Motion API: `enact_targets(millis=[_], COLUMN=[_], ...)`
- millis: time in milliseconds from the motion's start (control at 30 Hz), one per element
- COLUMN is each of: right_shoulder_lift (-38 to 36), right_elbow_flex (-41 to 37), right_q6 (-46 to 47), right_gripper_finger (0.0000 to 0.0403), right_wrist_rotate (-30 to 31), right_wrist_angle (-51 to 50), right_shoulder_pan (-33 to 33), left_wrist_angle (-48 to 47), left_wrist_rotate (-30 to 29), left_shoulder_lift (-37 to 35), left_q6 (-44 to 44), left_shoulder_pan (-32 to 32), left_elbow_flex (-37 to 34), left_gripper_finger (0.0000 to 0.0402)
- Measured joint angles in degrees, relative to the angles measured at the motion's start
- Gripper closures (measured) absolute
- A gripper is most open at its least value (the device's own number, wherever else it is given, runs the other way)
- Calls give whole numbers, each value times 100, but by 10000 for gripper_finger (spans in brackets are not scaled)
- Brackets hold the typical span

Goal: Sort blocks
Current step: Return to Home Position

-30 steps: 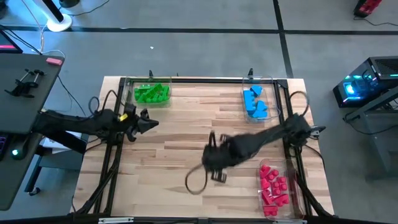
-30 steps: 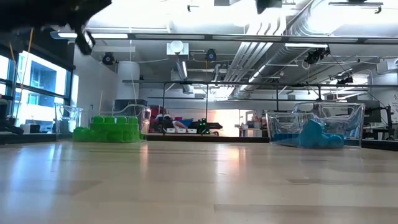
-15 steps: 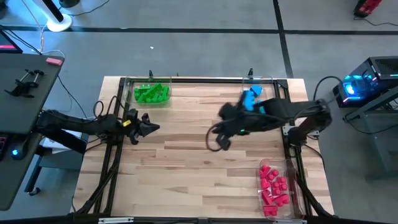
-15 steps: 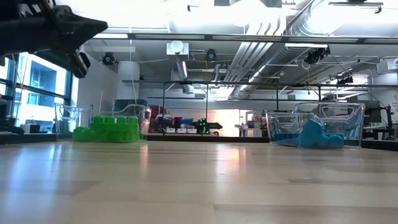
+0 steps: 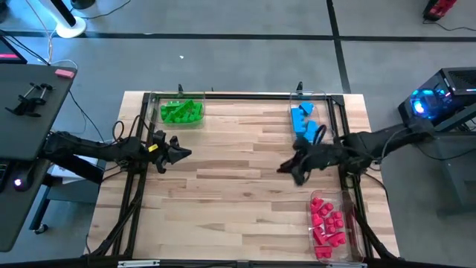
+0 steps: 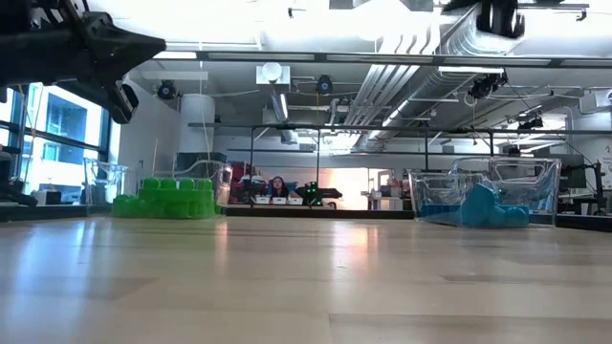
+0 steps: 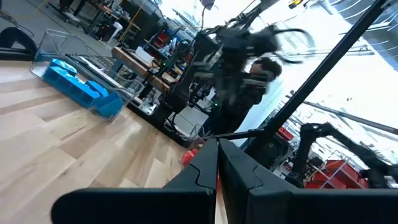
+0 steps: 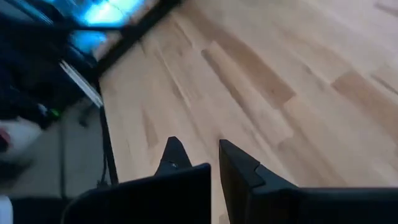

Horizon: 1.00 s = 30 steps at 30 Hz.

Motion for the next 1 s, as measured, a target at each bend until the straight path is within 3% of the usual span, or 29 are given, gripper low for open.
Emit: enact_targets(millis=[167, 300, 400, 700, 867, 1000], right_shoulder_lift=[-1478, -2545, -3265, -4679, -4807, -4808], right_elbow_flex=[-2314, -3279, -3768, -4658, -5420, -5947], right_q6=[-1092, -2111, -2419, -2684, -1951, -1897], right_gripper_finger=[403, 403, 403, 403, 403, 403], right_wrist_rotate=[-694, -1500, -1878, -1882, -1854, -1743], right_wrist_angle=[2087, 2899, 3196, 3564, 5319, 6450], right_shoulder_pan=[-1168, -2093, -2434, -2533, -2469, -2218], left_wrist_angle=[-2, -2, -2, -4, -4, -2], left_wrist_rotate=[0, 1, 2, 2, 2, 2], left_shoulder_lift=[2, 2, 2, 2, 2, 2], left_q6=[-2, -2, -2, -4, -4, -4], left_shoulder_pan=[0, 0, 0, 0, -1, -2], left_elbow_flex=[0, 0, 0, 2, 2, 2], left_gripper_finger=[401, 402, 402, 402, 401, 402])
